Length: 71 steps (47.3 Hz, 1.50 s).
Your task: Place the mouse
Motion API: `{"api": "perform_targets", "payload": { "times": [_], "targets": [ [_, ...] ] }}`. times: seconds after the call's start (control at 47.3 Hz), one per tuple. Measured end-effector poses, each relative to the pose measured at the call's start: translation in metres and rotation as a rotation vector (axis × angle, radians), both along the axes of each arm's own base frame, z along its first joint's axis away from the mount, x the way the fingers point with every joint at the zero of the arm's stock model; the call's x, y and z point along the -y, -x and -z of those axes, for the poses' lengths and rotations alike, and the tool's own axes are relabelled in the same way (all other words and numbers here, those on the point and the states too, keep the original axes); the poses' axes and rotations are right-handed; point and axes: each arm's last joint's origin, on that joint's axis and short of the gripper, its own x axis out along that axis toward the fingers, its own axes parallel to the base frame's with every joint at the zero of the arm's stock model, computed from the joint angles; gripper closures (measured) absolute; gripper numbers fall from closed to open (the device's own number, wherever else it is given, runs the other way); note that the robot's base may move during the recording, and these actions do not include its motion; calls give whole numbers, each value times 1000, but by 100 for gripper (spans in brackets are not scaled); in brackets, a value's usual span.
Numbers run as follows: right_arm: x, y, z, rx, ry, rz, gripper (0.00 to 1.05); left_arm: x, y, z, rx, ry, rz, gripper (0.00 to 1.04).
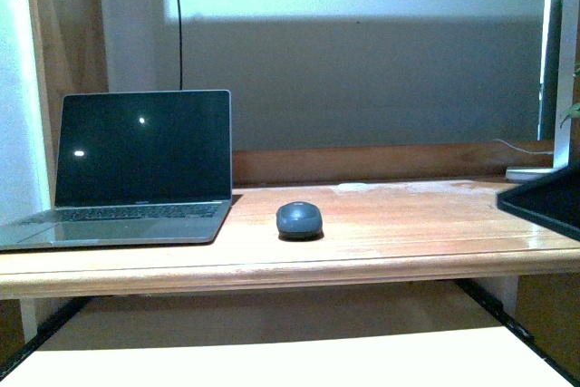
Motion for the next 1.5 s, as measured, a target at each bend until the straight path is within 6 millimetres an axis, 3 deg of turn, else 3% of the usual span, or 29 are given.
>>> {"api": "perform_targets", "payload": {
  "times": [0.296,0.677,0.91,1.227,1.502],
  "targets": [
    [31,48,59,-76,113,-270,7,0,0,0,0,0,0,8],
    [29,72,89,-149,213,-527,7,0,0,0,0,0,0,8],
    [16,56,98,-48,360,-487,7,0,0,0,0,0,0,8],
    [-17,31,111,-39,390,-377,7,0,0,0,0,0,0,8],
    [-46,-9,113,-32,406,-194,7,0,0,0,0,0,0,8]
  ]
}}
